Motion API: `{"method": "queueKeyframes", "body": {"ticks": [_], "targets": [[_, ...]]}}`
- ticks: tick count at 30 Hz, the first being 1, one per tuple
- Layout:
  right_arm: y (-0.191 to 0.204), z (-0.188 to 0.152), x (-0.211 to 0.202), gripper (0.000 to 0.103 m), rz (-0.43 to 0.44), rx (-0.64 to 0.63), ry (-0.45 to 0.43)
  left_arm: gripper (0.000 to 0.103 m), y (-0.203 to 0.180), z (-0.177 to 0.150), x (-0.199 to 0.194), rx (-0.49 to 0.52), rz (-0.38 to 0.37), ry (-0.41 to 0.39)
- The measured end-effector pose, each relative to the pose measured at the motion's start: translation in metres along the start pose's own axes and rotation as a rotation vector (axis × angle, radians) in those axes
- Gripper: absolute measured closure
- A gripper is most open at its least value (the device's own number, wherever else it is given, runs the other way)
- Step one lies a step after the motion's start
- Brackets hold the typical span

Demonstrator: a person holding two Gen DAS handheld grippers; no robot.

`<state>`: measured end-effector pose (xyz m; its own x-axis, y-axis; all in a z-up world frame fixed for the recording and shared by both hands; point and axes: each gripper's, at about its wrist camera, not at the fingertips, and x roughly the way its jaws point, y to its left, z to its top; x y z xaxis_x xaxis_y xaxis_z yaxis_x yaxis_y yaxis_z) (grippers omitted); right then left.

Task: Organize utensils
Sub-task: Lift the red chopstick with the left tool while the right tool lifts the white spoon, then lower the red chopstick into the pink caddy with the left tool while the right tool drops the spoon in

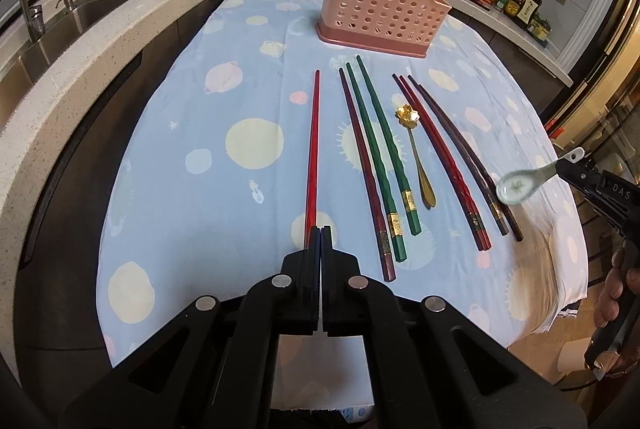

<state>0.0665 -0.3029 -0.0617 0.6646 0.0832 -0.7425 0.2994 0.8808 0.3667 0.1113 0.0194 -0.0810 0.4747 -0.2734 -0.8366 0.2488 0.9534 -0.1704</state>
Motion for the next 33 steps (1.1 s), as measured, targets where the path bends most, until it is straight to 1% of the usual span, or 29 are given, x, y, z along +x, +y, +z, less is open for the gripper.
{"method": "queueKeyframes", "body": {"ticks": [4,6,8,10,12,15,17,21,24,27,30,33], "targets": [[0.001,-0.001,-0.007,0.096,0.001,-0.003,-0.012,0.102,0.001,-0.007,0.008,-0.013,-0.03,0.024],[0.002,-0.001,-0.01,0.097,0.006,-0.002,-0.018,0.098,0.002,-0.012,0.018,-0.008,-0.004,0.038],[0.004,-0.001,-0.014,0.097,0.008,-0.008,-0.025,0.086,0.004,-0.016,0.026,-0.007,0.005,0.052],[0.005,0.0,-0.017,0.097,0.014,-0.008,-0.031,0.083,0.006,-0.019,0.034,-0.012,0.006,0.07],[0.006,0.0,-0.02,0.097,0.016,-0.008,-0.038,0.083,0.006,-0.022,0.04,-0.013,0.006,0.081],[0.007,0.002,-0.023,0.097,0.021,-0.005,-0.044,0.084,0.005,-0.023,0.04,0.0,0.008,0.074],[0.008,0.002,-0.025,0.097,0.023,-0.006,-0.046,0.096,0.008,-0.023,0.041,-0.007,-0.003,0.078],[0.012,0.002,-0.031,0.097,0.032,-0.015,-0.054,0.096,0.008,-0.022,0.035,-0.008,-0.017,0.076],[0.016,0.006,-0.039,0.097,0.044,-0.025,-0.069,0.096,0.007,-0.014,0.017,-0.012,-0.027,0.04],[0.025,0.016,-0.05,0.097,0.053,-0.05,-0.098,0.096,0.007,0.004,-0.01,-0.018,-0.041,-0.024],[0.035,0.031,-0.057,0.097,0.063,-0.076,-0.131,0.096,0.004,0.033,-0.038,-0.002,-0.041,-0.114],[0.045,0.052,-0.06,0.097,0.084,-0.1,-0.16,0.096,0.0,0.069,-0.061,0.022,-0.042,-0.204]]}}
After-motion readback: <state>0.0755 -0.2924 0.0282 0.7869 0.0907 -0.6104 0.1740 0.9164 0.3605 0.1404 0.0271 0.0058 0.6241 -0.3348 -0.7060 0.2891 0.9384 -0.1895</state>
